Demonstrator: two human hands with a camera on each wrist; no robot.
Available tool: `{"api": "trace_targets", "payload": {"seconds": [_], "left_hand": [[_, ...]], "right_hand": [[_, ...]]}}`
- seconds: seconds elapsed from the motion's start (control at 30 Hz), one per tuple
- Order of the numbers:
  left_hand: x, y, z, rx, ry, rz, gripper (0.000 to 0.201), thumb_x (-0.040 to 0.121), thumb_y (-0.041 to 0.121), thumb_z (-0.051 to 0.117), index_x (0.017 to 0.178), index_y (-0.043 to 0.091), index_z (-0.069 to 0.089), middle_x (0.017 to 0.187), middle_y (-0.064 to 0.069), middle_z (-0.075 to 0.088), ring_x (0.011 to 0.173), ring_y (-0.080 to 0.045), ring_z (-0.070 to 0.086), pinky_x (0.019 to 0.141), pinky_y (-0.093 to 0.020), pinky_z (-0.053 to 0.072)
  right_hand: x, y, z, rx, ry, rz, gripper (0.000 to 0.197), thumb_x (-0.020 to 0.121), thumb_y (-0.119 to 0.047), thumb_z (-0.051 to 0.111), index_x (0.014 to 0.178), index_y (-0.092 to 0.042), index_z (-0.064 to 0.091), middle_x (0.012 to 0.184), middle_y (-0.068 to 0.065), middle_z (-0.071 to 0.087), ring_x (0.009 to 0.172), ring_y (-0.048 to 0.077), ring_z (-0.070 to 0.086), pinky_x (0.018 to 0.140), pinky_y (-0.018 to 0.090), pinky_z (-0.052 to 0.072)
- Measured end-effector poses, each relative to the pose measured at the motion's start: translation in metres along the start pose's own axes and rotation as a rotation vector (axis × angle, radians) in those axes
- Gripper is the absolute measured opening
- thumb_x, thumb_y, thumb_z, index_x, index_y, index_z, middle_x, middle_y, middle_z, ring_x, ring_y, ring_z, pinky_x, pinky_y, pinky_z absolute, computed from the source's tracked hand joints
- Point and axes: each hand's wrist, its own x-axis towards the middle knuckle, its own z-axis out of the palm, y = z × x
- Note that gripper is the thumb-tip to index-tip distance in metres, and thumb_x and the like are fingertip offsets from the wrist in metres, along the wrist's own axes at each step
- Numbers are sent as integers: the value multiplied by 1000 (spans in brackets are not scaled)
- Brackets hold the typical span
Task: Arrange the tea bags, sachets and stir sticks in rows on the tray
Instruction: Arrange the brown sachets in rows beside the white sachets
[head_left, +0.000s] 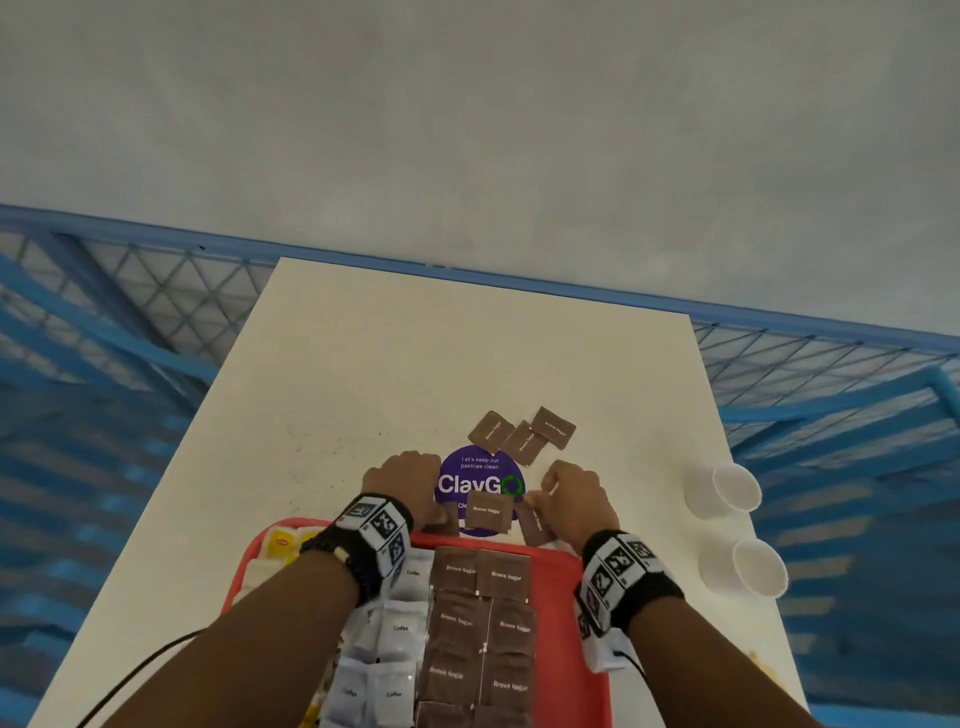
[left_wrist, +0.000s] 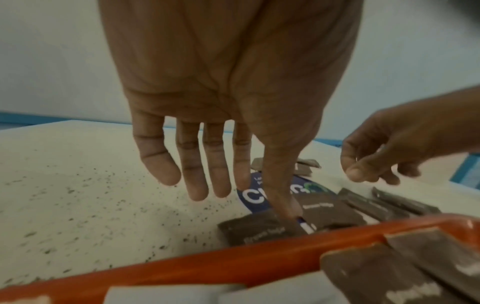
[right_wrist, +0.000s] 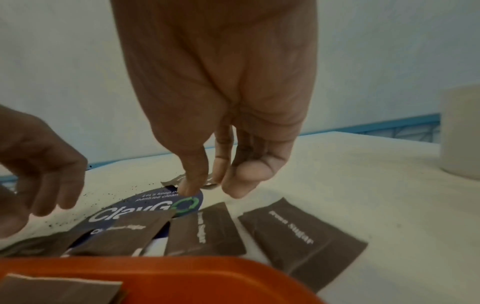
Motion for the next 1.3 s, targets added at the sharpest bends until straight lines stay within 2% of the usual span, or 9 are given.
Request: {"api": "trace_targets", "payload": {"seconds": [0.17,0.37,0.5,0.63,0.77,0.83,0.93,1.1,1.3], "left_hand": [[10,2,19,95,-28,6,53,85,48,67,127,21,47,127,-3,56,118,-26,56,101,-44,46],[14,1,19,30,-8,2,45,84,39,69,117,16,49,118,-5,62,107,-28,61,93,-41,48],[18,-2,18,-32,5,-14,46,82,42,70,116,17,53,117,-4,60,109,-26,59,92,-41,47],[19,-3,25,-26,3,-9,63,74,44,79,121,18,47,116,-4,52,112,-27,56,93,-43,48],[20,-2,30,-1,21,-16,57,77,36,78,120,16,47,119,-6,58,110,-27,59,94,-42,50],[19,-1,29,23,10,-22,52,76,37,78,117,17,51,117,-5,61,109,-27,60,93,-40,50],[19,0,26,16,-8,-19,39,76,36,75,107,17,61,111,-5,66,104,-27,63,89,-39,52],[18,-3,17,-292,-6,-36,24,75,20,81,84,16,59,94,-3,69,87,-22,63,73,-28,51],[11,-16,-2,-758,-31,-99,31,77,-1,75,73,11,46,84,-10,67,72,-24,69,66,-34,57]], "right_hand": [[-4,0,8,-153,-117,21,56,72,-41,78,109,-14,46,110,5,56,98,26,60,69,32,45],[9,-1,15,31,-151,64,38,75,-28,80,101,-9,60,98,8,68,84,23,67,68,33,55],[12,9,5,-56,-61,2,24,89,-29,59,97,-8,66,104,13,66,95,31,63,81,37,54],[5,-8,-2,50,-178,-136,9,86,-17,63,80,-10,62,89,7,70,82,23,67,71,33,55],[-3,-36,12,-169,-246,-320,31,82,-21,67,60,-25,45,90,4,63,86,21,59,76,33,53],[-4,-43,21,-237,-235,-365,32,83,-19,63,62,-29,41,95,5,56,102,24,50,84,36,47],[-5,-45,25,-231,-232,-360,5,84,-17,62,83,-12,61,92,4,53,104,25,50,84,36,48],[-9,-42,26,-274,-199,-349,25,88,-24,62,111,-16,61,126,8,45,120,28,42,98,44,46],[-9,-46,20,-280,-248,-354,10,88,-23,59,88,-23,49,102,1,52,109,27,51,94,41,43]]}}
